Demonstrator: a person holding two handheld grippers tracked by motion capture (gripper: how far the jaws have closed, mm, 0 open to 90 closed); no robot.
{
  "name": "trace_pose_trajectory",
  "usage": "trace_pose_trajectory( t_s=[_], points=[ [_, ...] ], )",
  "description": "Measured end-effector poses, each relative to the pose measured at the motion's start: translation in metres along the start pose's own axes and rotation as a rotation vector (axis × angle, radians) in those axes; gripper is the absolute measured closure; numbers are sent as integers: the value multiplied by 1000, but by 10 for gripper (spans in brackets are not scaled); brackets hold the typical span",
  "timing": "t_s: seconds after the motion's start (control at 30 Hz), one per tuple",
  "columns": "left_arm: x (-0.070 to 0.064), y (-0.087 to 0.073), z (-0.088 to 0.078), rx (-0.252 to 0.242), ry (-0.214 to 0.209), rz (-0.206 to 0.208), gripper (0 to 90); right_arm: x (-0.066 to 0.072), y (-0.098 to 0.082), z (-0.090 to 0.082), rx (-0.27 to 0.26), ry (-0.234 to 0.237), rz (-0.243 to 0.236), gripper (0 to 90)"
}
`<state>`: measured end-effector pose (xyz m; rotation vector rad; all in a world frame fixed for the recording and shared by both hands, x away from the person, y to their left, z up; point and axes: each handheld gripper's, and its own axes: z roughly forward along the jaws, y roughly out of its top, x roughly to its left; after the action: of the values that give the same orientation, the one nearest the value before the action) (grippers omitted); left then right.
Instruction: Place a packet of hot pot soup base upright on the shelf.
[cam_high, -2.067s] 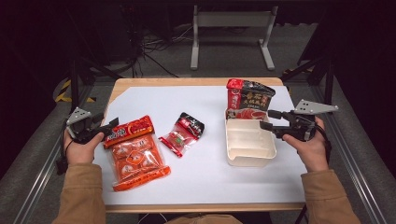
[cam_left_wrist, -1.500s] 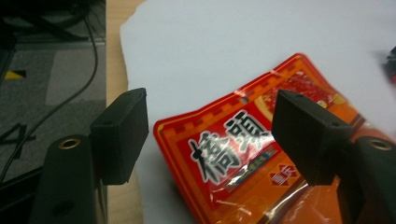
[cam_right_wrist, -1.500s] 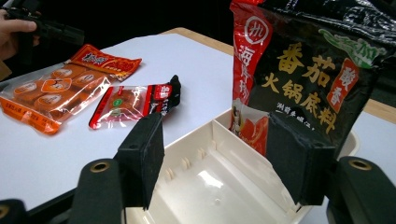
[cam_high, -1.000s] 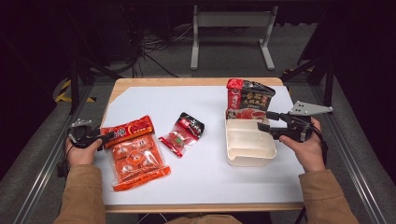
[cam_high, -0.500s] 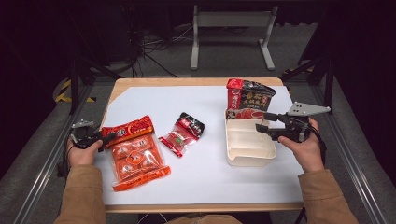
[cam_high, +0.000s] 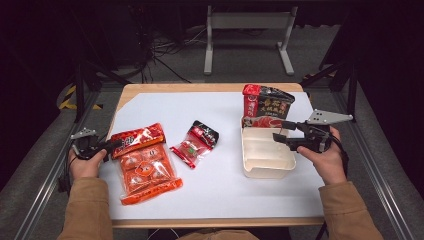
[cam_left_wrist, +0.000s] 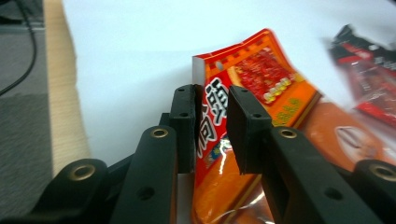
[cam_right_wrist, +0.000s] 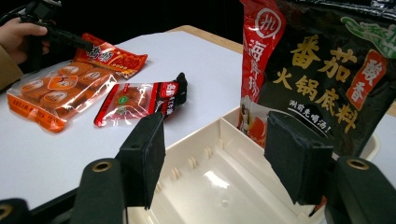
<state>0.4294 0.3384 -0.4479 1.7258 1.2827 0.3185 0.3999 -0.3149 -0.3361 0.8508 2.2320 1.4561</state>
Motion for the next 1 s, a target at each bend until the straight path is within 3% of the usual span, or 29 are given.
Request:
trace_pose_trajectory(
  t_s=[0.2,0.3,0.37,0.7,0.87,1.0],
  points=[
    [-8,1,7,6,-18,70,716,0,0,1,2,4,1,384],
    [-10,-1,12,42,-1,85,705,1,0,2,4,6,1,383],
    [-11,-3,17,58,35,99,695,1,0,2,3,9,1,383],
    [-12,-2,19,74,77,84,883,3,0,4,5,12,-5,384],
    [-12,-3,17,47,68,68,899,2,1,3,0,14,-6,409],
    [-17,2,12,43,70,82,900,3,1,3,3,14,-19,437]
  ],
)
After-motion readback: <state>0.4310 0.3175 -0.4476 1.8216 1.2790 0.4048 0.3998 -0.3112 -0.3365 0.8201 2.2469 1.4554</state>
